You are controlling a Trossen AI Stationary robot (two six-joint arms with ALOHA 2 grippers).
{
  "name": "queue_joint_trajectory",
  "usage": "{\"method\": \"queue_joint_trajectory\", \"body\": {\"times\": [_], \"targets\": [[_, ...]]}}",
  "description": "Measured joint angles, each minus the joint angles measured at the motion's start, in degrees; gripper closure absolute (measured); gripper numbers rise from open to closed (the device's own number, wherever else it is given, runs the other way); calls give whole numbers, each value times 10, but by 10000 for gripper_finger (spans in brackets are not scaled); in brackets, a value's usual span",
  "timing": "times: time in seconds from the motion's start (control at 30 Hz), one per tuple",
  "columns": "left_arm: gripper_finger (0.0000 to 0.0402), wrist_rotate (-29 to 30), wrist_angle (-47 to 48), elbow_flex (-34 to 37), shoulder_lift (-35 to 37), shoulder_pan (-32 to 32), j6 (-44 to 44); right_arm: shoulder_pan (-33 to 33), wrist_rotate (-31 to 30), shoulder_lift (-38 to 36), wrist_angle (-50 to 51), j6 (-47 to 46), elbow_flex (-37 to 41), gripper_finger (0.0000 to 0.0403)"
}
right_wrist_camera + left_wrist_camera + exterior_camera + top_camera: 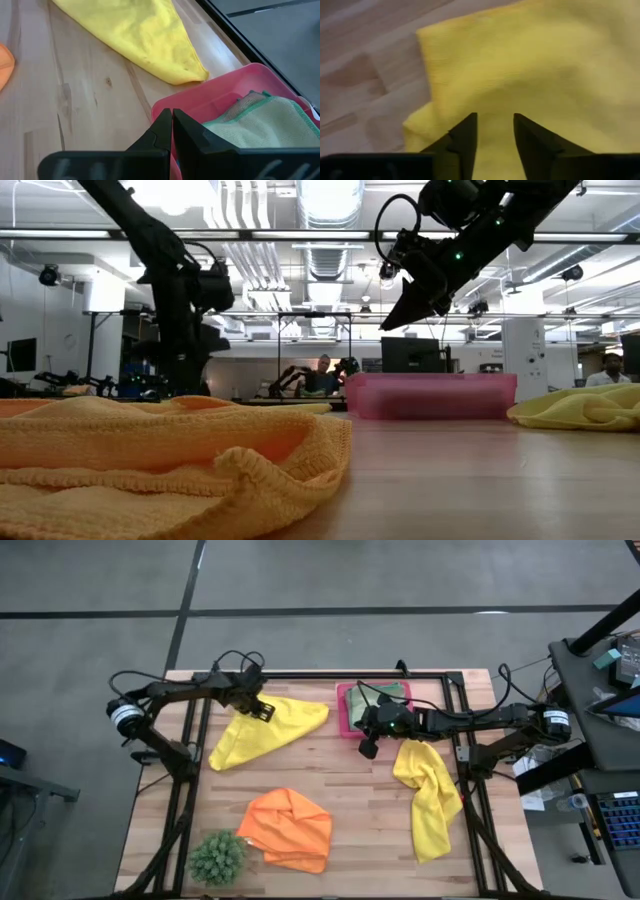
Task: Fold microfiber towels
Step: Fold the top yellow microfiber cloth
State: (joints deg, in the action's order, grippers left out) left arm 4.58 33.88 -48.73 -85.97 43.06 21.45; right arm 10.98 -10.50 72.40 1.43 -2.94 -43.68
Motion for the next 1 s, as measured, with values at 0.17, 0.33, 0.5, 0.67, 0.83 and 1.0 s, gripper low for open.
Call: {"method": "queue_joint_trajectory", "body": {"times": [0.17,0.33,0.5,0.67,0.83,1.0], "targets": [[245,34,1,0,-2,16,7,0,0,0,0,0,0,394],[233,73,22,1,-1,16,7,0,0,0,0,0,2,394],[233,66,25,19,-2,16,5,0,0,0,0,0,5,394],[233,4,21,33,-2,14,4,0,0,0,0,0,6,394],[233,-26,21,34,-2,3,0,0,0,0,0,-1,7,394],[254,-27,20,35,-2,-15,-15,0,0,0,-1,-1,7,394]]}}
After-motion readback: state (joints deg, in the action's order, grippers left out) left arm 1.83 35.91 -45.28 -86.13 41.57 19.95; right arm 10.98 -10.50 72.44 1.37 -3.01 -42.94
